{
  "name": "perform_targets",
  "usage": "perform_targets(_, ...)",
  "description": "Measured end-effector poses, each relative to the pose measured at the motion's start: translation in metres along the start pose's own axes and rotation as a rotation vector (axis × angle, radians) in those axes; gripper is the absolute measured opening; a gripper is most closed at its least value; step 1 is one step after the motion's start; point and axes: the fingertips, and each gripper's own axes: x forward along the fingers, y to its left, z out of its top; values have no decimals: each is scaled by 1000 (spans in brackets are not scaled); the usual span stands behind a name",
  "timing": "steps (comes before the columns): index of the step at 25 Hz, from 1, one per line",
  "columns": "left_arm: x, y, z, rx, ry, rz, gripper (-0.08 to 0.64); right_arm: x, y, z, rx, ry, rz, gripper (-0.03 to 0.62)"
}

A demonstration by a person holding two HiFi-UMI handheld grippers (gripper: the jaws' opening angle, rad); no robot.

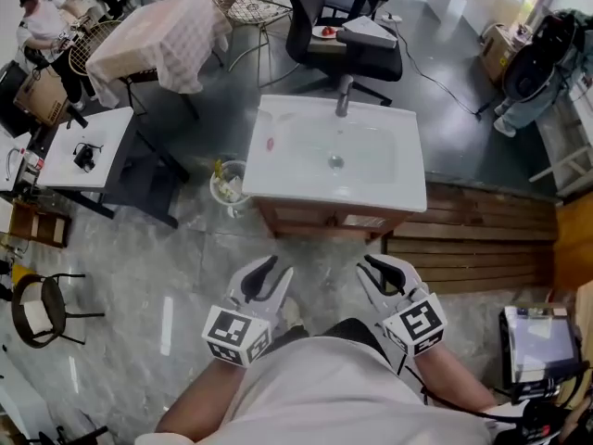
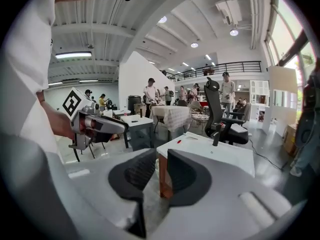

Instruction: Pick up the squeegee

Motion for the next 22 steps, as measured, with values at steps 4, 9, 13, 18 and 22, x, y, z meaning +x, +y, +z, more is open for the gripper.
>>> perform_targets(4, 33, 56, 3, 26, 22, 25, 127, 31, -9, 9, 37, 8, -36, 61)
perform_targets(9, 87, 114, 6, 31, 44, 99, 141, 60, -32, 12, 49, 34, -28, 61)
perform_targets(13, 140, 156, 12, 49, 72, 175, 151, 85, -70, 21, 47, 36, -5, 61)
perform_targets(18, 215, 207, 19, 55, 104, 261, 170, 110, -133, 30, 40, 45, 14, 61)
perform_targets(22, 273, 252, 17, 58, 133, 318, 179, 120, -179, 23, 52, 68, 15, 61)
